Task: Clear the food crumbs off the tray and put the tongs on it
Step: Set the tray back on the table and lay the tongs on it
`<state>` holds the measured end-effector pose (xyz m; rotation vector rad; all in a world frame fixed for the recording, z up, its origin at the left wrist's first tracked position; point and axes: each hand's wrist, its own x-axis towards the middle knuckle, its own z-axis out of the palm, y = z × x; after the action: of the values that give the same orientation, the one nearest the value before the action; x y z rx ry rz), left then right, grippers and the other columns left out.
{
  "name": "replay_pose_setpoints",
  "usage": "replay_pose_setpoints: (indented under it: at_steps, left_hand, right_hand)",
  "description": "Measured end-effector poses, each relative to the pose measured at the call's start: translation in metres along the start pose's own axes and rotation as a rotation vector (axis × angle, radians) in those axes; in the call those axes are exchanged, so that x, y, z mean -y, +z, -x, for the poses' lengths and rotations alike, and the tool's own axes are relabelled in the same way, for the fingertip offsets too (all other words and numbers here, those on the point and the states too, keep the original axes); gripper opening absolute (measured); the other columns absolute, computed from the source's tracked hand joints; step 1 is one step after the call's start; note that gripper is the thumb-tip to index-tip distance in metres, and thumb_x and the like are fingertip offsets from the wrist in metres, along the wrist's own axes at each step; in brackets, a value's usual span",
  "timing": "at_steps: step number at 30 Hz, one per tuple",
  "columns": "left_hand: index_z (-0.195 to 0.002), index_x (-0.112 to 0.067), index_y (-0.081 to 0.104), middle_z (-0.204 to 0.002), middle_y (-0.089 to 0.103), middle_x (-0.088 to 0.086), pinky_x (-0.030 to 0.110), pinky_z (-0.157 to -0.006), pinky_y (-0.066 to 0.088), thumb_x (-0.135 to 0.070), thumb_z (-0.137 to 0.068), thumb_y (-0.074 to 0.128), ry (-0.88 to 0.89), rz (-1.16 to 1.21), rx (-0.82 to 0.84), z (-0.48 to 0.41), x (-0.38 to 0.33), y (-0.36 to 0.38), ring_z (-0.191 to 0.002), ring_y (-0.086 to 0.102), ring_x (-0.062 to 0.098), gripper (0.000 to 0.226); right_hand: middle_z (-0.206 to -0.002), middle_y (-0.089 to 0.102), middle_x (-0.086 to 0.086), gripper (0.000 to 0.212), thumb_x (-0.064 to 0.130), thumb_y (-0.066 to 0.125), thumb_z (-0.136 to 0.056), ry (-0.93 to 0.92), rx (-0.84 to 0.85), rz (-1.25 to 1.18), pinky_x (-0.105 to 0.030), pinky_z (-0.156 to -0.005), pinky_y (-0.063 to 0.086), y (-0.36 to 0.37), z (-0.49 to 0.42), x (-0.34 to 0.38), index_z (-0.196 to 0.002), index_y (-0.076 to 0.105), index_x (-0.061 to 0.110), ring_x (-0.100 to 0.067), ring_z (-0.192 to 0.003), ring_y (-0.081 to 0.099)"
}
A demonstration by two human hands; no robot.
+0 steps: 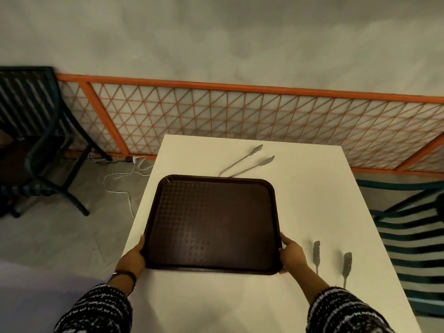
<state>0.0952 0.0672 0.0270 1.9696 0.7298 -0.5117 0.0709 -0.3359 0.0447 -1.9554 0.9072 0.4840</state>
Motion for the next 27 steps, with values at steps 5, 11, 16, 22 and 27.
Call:
replay_pose_setpoints:
  at_steps: [5,11,16,22,27]
  left_hand:
    - [-0.134,-0.019,0.046,-0.136,0.051,0.010,0.045,-0.113,0.028,-0.061,-0.089,0.027,0.018,-0.002,-0.010,-0.023,-0.017,-0.002,-0.126,0.045,0.033,0.064]
    - [-0.145,-0.020,0.023,-0.135,0.050,0.021,0.043,-0.102,0.041,-0.010,-0.094,0.042,0.055,-0.409,-0.016,-0.032,-0.032,-0.005,-0.120,0.050,0.039,0.055]
    - [-0.145,-0.024,0.024,-0.138,0.048,0.018,0.042,-0.103,0.038,-0.011,-0.095,0.041,0.138,-0.434,-0.002,-0.037,-0.034,-0.006,-0.120,0.049,0.039,0.054]
    - [-0.141,-0.020,0.036,-0.125,0.043,0.024,0.050,-0.096,0.042,-0.015,-0.089,0.049,0.160,-0.450,-0.250,-0.013,-0.042,0.004,-0.107,0.048,0.044,0.054]
    - [-0.130,-0.010,0.051,-0.130,0.040,0.022,0.047,-0.104,0.039,-0.006,-0.086,0.055,0.414,-0.401,-0.157,0.016,-0.055,0.053,-0.115,0.045,0.042,0.044]
  right_hand:
    - [-0.100,0.060,-0.009,0.053,0.004,0.027,-0.096,-0.023,-0.022,0.090,-0.027,-0.039,0.047,-0.001,-0.016,0.017,-0.144,0.032,0.027,-0.024,-0.057,0.057]
    - [-0.119,0.062,-0.017,0.053,0.005,0.024,-0.097,-0.030,-0.029,0.130,-0.024,-0.032,0.046,-0.002,-0.029,0.029,-0.144,0.033,0.027,-0.026,-0.060,0.060]
    - [-0.088,0.062,-0.010,0.055,0.004,0.032,-0.096,-0.035,-0.003,0.200,-0.034,-0.051,0.053,-0.006,-0.027,0.031,-0.145,0.027,0.029,-0.024,-0.058,0.057]
    - [-0.130,0.057,-0.006,0.048,0.032,0.039,-0.099,-0.183,-0.118,0.625,-0.046,-0.114,0.024,-0.026,0.004,0.014,-0.145,0.030,0.022,-0.027,-0.127,0.047]
    - [-0.128,0.056,-0.015,0.040,0.022,0.065,-0.084,-0.311,-0.393,0.610,-0.049,-0.094,0.042,-0.037,0.047,-0.069,-0.123,0.059,0.014,-0.038,-0.119,0.048]
